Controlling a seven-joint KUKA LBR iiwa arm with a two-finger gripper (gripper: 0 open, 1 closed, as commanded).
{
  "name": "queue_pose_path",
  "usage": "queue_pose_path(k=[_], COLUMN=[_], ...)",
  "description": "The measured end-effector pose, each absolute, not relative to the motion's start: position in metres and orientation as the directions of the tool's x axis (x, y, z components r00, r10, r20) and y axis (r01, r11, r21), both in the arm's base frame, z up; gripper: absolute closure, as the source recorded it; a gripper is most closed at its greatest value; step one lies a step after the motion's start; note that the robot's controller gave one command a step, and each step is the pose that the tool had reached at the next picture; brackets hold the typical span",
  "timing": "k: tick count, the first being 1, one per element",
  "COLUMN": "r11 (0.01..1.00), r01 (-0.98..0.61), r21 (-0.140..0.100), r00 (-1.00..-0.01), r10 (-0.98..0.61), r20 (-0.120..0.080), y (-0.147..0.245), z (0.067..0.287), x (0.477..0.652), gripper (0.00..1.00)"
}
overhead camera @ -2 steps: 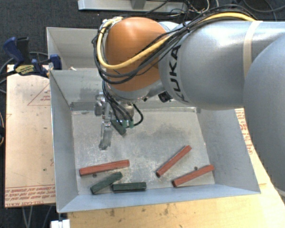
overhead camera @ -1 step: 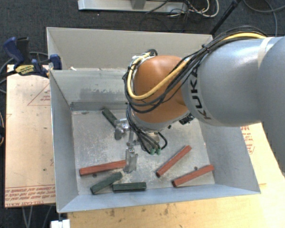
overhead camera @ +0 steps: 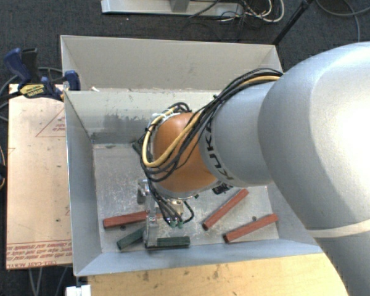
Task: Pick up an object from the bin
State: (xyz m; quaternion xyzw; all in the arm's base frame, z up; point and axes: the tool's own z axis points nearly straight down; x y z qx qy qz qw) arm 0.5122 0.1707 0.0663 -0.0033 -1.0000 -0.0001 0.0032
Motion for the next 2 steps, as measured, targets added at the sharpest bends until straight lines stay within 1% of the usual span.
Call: queue_pose_path(k=[1, 2], r11=[1.0, 0.999], r01=[0.006, -0.034], r21=[0.004, 0.003], r00=[-1.0, -0.999], r10=[0.006, -0.034], r20=[-0.001, -0.009], y=[0.172, 0.176], z=[0.074, 0.208], x=[0.516, 0.513], gripper=[1.0, 1.0])
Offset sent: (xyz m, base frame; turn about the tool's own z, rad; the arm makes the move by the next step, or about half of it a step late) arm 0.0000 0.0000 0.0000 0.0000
